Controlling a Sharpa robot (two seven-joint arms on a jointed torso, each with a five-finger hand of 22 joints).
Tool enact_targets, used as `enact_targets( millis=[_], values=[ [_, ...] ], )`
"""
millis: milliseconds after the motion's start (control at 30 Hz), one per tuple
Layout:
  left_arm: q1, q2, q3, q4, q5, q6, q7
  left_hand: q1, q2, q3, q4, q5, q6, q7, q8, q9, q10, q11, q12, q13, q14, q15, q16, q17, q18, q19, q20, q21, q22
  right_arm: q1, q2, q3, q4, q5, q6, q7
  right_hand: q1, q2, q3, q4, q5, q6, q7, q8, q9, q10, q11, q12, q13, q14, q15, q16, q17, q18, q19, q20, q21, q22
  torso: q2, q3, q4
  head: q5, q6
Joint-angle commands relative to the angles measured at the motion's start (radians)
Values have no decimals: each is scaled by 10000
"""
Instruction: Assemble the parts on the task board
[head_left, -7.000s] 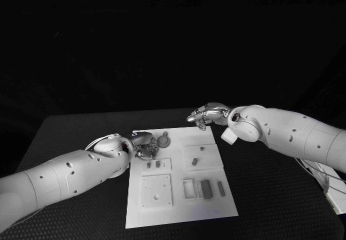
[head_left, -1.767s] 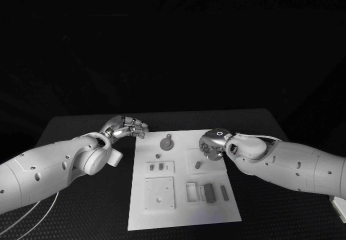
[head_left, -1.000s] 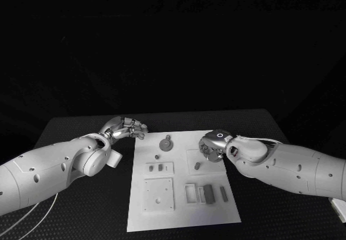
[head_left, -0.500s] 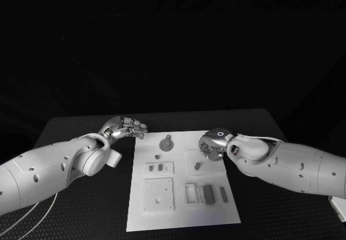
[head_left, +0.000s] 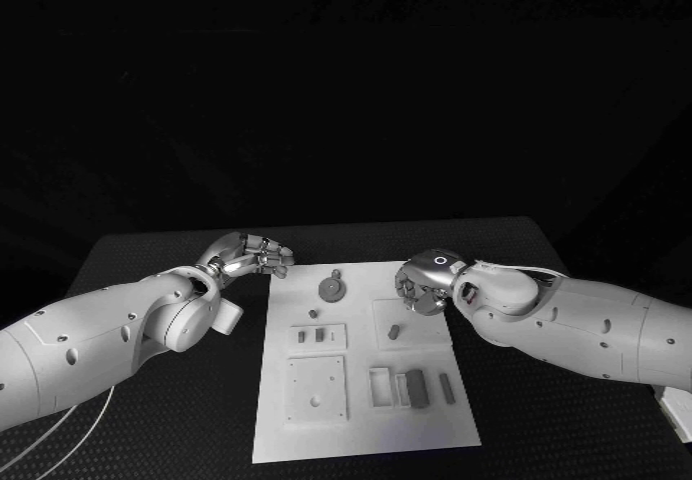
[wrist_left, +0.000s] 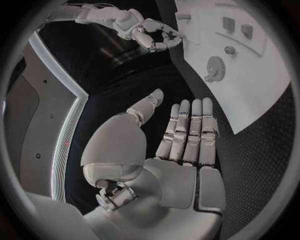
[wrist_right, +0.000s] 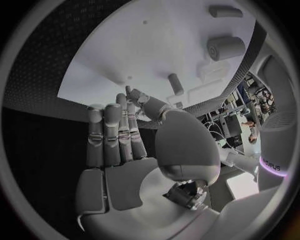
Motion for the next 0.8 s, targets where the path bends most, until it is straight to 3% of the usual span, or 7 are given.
enact_targets(
  millis=[33, 300, 567, 800],
  values=[
    [10, 20, 7, -1, 26, 137, 109, 84, -17, -40, 8, -11, -20, 51, 23, -15, 37, 3, 21, -16, 56, 10, -61, 13, 69, 84, -6, -57, -12, 29, -102, 55, 170, 241, 93, 128, -27, 28, 58, 11, 36, 52, -11, 40, 14, 454, -222, 34, 652, -36, -132, -3, 14, 691, 42, -44, 42, 3, 3, 1, -2, 10, -15],
    [10, 31, 7, -36, 26, 125, 112, 85, -16, -41, 11, -10, -20, 52, 23, -17, 38, 3, 21, -23, 58, 10, -68, 18, 70, 85, -7, -59, -15, 167, -332, 171, 851, 439, 93, 133, -32, 29, 63, 11, 36, 49, -11, 41, 21, 454, -223, 31, 661, -35, -134, -7, 16, 691, 43, -44, 40, 4, -5, -3, -14, 53, 11],
    [10, 51, 7, -98, 26, 122, 121, 89, -16, -41, 10, -10, -21, 52, 24, -19, 39, 3, 21, -30, 61, 9, -75, 22, 72, 86, -7, -62, -18, 167, -265, 173, 1576, 447, 79, 147, -34, 32, 68, 10, 36, 45, -10, 42, 29, 453, -224, 27, 670, -34, -134, -11, 18, 691, 45, -46, 38, 6, 1, 13, -3, 210, 65],
    [10, 56, 7, -152, 23, 74, 165, 91, -17, -43, 11, -10, -19, 52, 25, -22, 42, 3, 22, -38, 64, 8, -84, 28, 72, 88, -6, -65, -21, 164, 38, 171, 2220, 466, 191, 178, -38, 39, 76, 9, 37, 37, -9, 41, 40, 450, -224, 21, 682, -34, -135, -17, 21, 691, 46, -47, 33, 8, -1, -2, -15, 358, 76]
  ],
)
